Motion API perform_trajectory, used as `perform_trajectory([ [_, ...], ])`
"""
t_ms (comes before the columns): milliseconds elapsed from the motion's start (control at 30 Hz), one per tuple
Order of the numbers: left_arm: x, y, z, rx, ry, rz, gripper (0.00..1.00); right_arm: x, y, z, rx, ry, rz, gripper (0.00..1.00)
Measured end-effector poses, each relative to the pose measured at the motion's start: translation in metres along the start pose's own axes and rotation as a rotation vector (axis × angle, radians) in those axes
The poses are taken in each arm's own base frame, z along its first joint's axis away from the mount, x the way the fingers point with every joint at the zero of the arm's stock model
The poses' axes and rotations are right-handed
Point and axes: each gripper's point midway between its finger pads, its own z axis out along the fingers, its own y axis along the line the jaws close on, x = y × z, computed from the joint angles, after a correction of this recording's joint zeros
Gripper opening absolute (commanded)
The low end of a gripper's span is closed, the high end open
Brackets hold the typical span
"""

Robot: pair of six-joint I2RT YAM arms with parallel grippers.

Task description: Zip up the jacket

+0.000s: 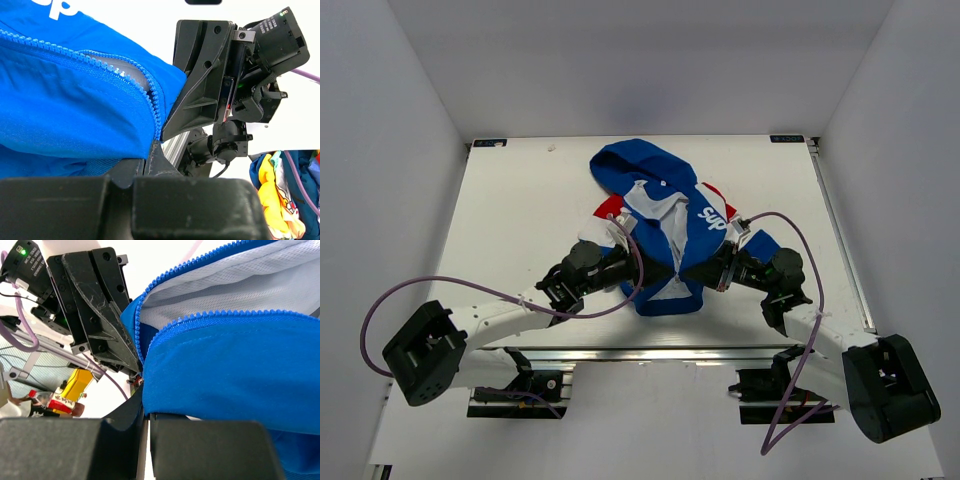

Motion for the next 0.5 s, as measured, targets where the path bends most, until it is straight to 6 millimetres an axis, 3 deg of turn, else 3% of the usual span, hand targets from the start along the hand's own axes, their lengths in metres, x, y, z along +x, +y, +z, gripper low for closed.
perform_trajectory([
  [500,-0.007,0.0055,0.0045,-0.039,-0.014,-0.006,0.0,-0.0076,-0.0067,0.0023,0.065,-0.059,0.016,0.0],
])
